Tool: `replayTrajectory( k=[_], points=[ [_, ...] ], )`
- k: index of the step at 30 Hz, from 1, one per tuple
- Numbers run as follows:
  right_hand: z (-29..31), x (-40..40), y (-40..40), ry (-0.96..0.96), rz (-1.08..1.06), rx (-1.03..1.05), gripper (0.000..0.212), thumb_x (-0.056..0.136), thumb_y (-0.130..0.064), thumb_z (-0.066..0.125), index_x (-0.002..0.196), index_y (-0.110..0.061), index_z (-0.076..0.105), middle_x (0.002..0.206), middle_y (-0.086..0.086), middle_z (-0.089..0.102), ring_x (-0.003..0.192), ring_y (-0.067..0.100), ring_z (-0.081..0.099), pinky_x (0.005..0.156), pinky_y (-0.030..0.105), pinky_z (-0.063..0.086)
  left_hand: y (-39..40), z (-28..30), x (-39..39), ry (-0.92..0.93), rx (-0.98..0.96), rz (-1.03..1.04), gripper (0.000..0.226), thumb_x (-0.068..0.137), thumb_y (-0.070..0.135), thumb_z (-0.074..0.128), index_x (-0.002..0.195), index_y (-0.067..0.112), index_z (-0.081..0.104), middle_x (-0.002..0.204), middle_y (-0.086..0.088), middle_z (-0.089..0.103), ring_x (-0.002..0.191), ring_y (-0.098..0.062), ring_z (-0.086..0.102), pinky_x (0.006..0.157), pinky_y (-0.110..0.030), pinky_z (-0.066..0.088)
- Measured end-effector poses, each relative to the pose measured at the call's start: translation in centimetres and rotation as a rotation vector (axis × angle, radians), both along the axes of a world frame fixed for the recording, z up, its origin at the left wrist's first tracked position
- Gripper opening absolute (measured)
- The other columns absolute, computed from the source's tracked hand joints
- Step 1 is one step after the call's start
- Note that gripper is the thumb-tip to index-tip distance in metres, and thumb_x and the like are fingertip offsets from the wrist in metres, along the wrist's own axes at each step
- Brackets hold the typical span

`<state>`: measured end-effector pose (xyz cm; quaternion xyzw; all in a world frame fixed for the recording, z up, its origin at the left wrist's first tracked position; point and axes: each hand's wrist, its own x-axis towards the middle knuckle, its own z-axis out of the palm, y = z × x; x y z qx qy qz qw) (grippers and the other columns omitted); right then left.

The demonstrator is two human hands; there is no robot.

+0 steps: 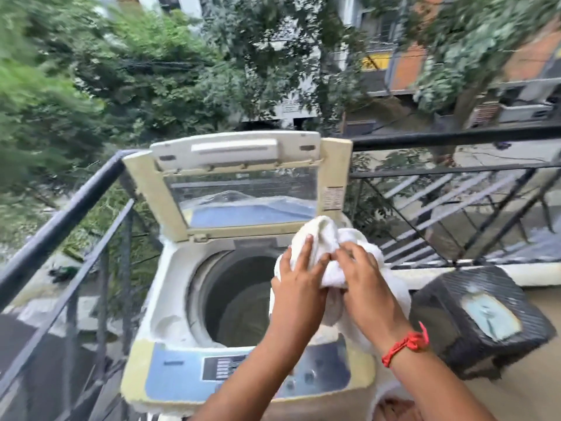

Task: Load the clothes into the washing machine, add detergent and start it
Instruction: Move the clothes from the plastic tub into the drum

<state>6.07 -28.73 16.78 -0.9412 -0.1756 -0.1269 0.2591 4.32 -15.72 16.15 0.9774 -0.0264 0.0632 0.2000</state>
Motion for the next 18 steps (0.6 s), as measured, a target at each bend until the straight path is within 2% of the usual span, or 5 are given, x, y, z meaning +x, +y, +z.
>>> replayTrajectory(
  k=[3,9,12,15,18],
  points=[
    [1.1,1.5,5.1,0.002,0.055,-0.011,0.055,0.073,0.009,0.057,0.123,-0.014,0.056,0.129,0.009,0.049,0.112,0.027,0.051,0.099,0.034,0.043,4.8,0.7,0.8,-0.015,-0.033,0.052,0.057,0.088,0.023,0.057,0.139,0.041,0.038,0.161,0.010,0.009,0.142,-0.034,0.017,0.091,-0.059,0.045],
    [0.0,5.1,13.0,0.018,0.064,-0.010,0.066,0.069,0.015,0.059,0.125,-0.019,0.053,0.132,0.003,0.047,0.118,0.023,0.047,0.100,0.022,0.034,13.2,0.2,3.9,-0.032,-0.056,0.069,0.060,0.084,0.018,0.061,0.137,0.037,0.041,0.161,0.004,0.016,0.140,-0.037,0.018,0.098,-0.061,0.041],
    [-2.0,6.6,15.5,0.076,0.070,0.009,0.062,0.074,0.012,0.057,0.129,-0.017,0.052,0.135,0.006,0.046,0.123,0.024,0.046,0.105,0.022,0.031,15.5,-1.1,5.1,0.043,-0.043,0.083,0.062,0.084,0.021,0.062,0.139,0.039,0.039,0.161,0.006,0.012,0.142,-0.035,0.015,0.097,-0.059,0.042],
    [-4.2,7.7,17.0,0.113,0.088,-0.011,0.061,0.072,0.013,0.055,0.126,-0.013,0.055,0.132,0.010,0.050,0.118,0.029,0.050,0.102,0.022,0.029,16.8,-3.0,5.9,0.130,-0.024,0.114,0.061,0.087,0.024,0.059,0.141,0.041,0.036,0.162,0.009,0.007,0.144,-0.031,0.010,0.097,-0.056,0.042],
    [-6.8,8.8,17.7,0.167,0.133,-0.038,0.063,0.070,0.015,0.054,0.125,-0.014,0.055,0.131,0.009,0.050,0.115,0.030,0.052,0.102,0.027,0.035,17.4,-5.6,6.8,0.197,-0.028,0.149,0.062,0.088,0.022,0.058,0.141,0.043,0.034,0.161,0.010,0.005,0.143,-0.031,0.011,0.097,-0.057,0.041]
  ],
)
